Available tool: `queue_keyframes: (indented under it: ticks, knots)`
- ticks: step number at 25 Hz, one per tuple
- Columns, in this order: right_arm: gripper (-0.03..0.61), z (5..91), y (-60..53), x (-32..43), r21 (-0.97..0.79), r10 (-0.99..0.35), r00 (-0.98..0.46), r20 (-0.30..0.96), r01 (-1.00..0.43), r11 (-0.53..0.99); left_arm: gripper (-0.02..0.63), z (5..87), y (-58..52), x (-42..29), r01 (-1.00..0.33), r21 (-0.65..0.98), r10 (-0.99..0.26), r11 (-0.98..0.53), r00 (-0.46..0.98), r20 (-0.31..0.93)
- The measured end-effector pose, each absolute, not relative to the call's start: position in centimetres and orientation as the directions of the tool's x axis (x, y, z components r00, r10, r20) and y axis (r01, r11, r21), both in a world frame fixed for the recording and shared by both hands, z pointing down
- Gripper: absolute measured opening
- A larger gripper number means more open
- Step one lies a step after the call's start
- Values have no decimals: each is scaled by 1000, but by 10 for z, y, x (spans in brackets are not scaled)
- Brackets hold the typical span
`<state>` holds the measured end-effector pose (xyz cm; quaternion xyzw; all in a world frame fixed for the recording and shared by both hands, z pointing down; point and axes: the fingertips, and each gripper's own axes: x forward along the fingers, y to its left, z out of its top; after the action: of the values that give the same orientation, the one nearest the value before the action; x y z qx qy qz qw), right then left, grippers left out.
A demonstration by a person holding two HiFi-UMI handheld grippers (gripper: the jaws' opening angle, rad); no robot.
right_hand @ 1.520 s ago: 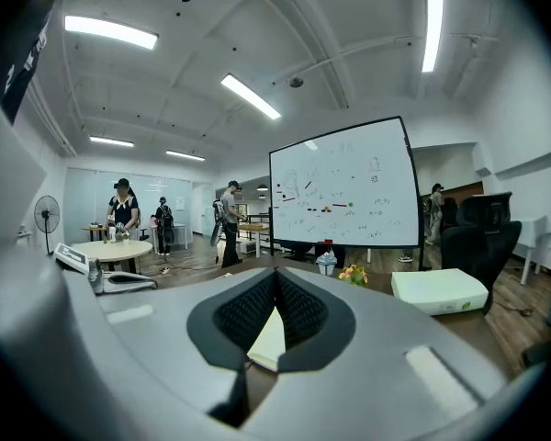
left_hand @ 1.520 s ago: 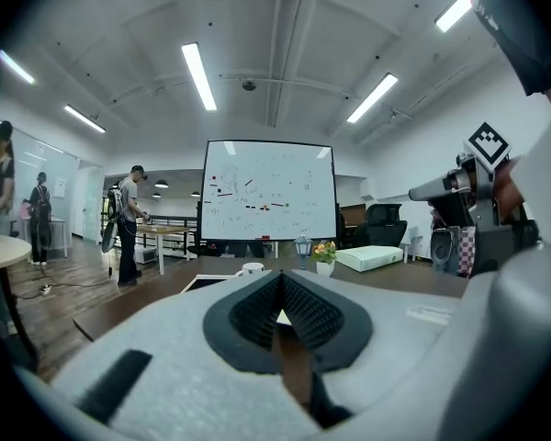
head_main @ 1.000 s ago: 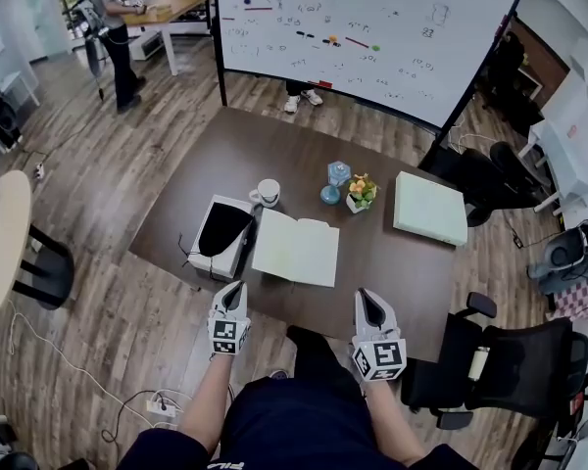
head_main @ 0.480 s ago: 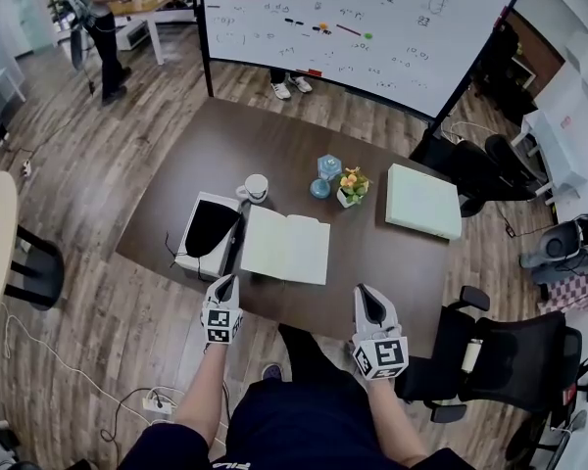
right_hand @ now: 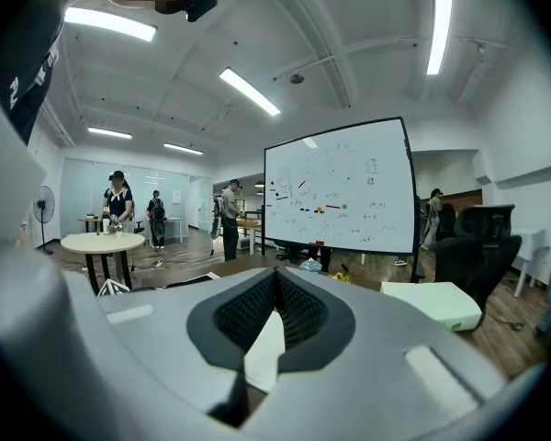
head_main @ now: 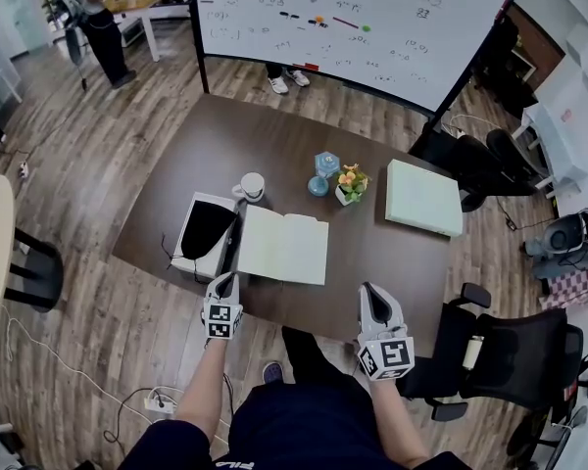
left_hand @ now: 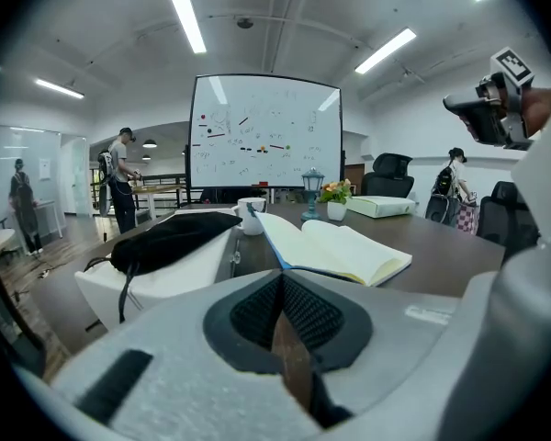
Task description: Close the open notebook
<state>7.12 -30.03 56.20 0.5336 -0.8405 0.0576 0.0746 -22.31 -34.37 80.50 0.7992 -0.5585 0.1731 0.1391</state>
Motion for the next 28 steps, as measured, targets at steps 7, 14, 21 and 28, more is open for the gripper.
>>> queue_keyframes:
  ticks: [7, 14, 21, 28]
  knots:
    - [-2, 564, -303, 76, -41, -891, -409, 199, -911, 409, -14, 812, -357, -220, -938, 55, -819, -341, 325, 473]
    - [-2, 573, -302, 76, -36, -891, -401, 214, -915, 403, -12, 786, -364, -210, -927, 82, -843, -366, 368, 392]
    - [0, 580, -296, 76, -31, -890, -397, 225, -916, 401, -12, 767, -372, -185, -901, 105, -838, -420, 430, 336]
    - [0, 580, -293, 84, -36, -897, -380, 225, -923, 382, -12, 757, -372, -164, -883, 99, -824, -459, 465, 324]
